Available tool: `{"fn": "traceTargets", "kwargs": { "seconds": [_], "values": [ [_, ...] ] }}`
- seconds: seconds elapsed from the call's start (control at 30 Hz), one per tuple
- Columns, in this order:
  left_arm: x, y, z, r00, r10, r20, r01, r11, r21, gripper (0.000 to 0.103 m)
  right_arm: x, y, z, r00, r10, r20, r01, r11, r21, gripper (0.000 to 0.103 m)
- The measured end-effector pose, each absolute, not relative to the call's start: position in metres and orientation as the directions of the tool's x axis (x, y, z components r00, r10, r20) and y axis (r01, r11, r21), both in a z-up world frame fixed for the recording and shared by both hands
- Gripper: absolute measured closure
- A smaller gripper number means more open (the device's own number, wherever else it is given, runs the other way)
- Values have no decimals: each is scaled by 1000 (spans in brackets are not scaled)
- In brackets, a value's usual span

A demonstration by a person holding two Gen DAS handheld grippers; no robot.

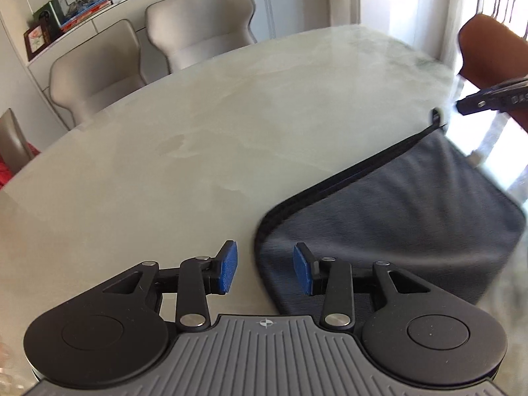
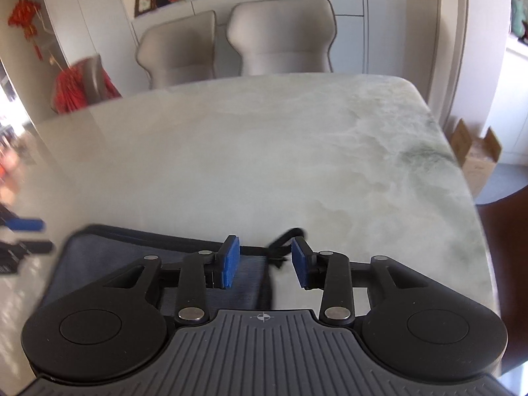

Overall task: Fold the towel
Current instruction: 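Smooth the folded grey towel with the left gripper while the right gripper repositions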

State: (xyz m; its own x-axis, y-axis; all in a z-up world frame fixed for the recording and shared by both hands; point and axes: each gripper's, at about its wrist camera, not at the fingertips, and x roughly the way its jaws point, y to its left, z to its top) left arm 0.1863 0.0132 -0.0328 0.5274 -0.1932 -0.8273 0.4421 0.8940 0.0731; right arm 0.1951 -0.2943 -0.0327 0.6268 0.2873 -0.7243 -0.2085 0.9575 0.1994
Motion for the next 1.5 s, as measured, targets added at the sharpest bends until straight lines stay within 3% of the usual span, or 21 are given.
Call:
{"fn": "traceTargets", "kwargs": {
  "seconds": [0.2,0.3,0.4,0.5,0.57,0.7,0.8,0.9,1.03,1.27,1.5],
  "values": [
    [176,-16,-47,426,-318,-847,502,862,-71,64,177,-252,-55,496,453,-741,-359,884,301,67],
    [170,-21,-58,376,-307,-875,514,854,-78,64,178,-248,-68,485,428,-762,-351,894,279,67],
    [162,-17,-65,353,-260,-899,504,862,-52,64,181,-251,-78,486,401,-777,-329,907,262,73],
    [148,-7,-68,352,-245,-903,499,866,-41,63,190,-267,-80,507,376,-775,-266,924,274,92],
    [139,-2,-68,357,-238,-903,492,870,-35,63,193,-275,-80,520,352,-778,-232,935,268,92],
    [126,2,-62,362,-230,-903,472,881,-35,63,179,-270,-65,548,300,-781,-233,951,201,79],
    [115,-1,-56,364,-287,-886,476,875,-88,63,154,-259,-56,523,397,-754,-314,912,263,73],
    [111,-4,-57,349,-297,-889,484,869,-100,63,128,-248,-55,469,432,-770,-351,892,287,73],
    [104,2,-66,343,-257,-904,462,884,-76,63,109,-254,-68,445,350,-824,-284,928,241,73],
    [95,31,-55,373,-267,-889,365,923,-124,63,87,-277,-58,484,259,-836,-197,963,184,71],
    [108,56,-61,378,-253,-891,185,963,-195,50,78,-241,-46,506,284,-814,-287,946,152,65]
  ]
}}
